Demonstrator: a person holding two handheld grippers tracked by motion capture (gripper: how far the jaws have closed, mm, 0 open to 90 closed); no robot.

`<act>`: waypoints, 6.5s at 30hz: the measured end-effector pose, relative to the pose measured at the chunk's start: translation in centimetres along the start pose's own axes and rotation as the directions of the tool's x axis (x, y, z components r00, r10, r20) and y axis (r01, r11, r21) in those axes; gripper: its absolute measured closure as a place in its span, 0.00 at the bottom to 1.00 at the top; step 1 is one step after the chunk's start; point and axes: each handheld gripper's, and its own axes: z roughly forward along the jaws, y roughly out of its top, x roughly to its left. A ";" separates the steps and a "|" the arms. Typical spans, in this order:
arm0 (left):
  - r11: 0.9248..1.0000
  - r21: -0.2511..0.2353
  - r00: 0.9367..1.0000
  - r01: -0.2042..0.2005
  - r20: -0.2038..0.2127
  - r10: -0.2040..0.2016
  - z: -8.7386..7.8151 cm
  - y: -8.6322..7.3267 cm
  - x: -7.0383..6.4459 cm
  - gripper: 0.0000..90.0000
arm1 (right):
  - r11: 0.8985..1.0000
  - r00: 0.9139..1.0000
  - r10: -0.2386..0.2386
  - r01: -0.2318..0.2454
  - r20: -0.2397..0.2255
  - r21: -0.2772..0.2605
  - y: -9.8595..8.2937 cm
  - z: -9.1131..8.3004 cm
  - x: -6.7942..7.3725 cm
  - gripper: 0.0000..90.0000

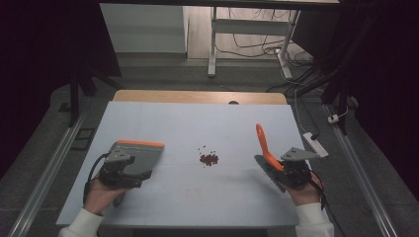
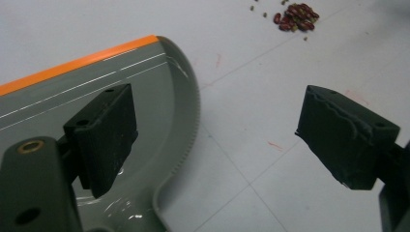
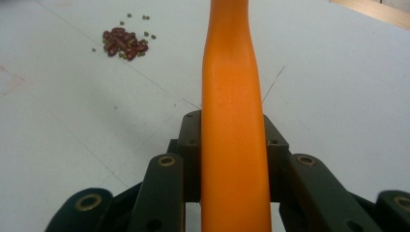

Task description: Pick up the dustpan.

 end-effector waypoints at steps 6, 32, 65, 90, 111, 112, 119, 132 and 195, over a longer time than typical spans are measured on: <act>1.000 0.011 1.000 -0.004 -0.004 0.004 0.0 -0.1 0.5 0.17 | 1.000 1.000 -0.006 0.006 0.005 0.010 0.2 0.6 0.4 0.78; 1.000 0.015 1.000 -0.011 0.005 0.011 0.1 1.0 -1.4 0.17 | 0.999 1.000 0.016 -0.015 0.011 -0.029 -0.2 -0.3 0.0 0.78; 0.988 0.125 0.993 0.086 -0.085 -0.076 -2.1 1.6 0.1 0.18 | 1.000 1.000 0.001 -0.001 -0.005 -0.009 0.1 0.4 0.2 0.78; 0.914 0.263 0.945 0.311 -0.189 -0.267 -1.6 -1.6 1.8 0.17 | 1.000 1.000 0.002 -0.002 0.001 -0.002 -0.1 0.5 0.4 0.78; 0.883 0.320 0.937 0.344 -0.170 -0.304 0.9 -3.3 2.8 0.23 | 1.000 1.000 0.013 -0.013 0.010 0.010 -0.3 0.8 0.3 0.78; 0.884 0.314 0.937 0.346 -0.166 -0.308 1.0 -3.3 2.9 0.24 | 1.000 1.000 0.012 -0.012 0.010 0.008 -0.3 0.8 0.3 0.78; 0.884 0.290 0.929 0.366 -0.159 -0.333 1.1 -3.4 3.1 0.35 | 1.000 1.000 0.020 -0.020 0.014 0.011 -0.3 0.9 0.3 0.78; 0.881 0.263 0.919 0.394 -0.122 -0.375 1.2 -3.3 3.1 0.64 | 1.000 1.000 0.018 -0.018 0.013 0.014 -0.3 0.9 0.3 0.78; 0.998 0.023 0.994 0.057 0.089 -0.058 0.4 -1.2 5.5 0.69 | 1.000 1.000 0.020 -0.020 0.022 -0.020 0.0 0.5 0.3 0.78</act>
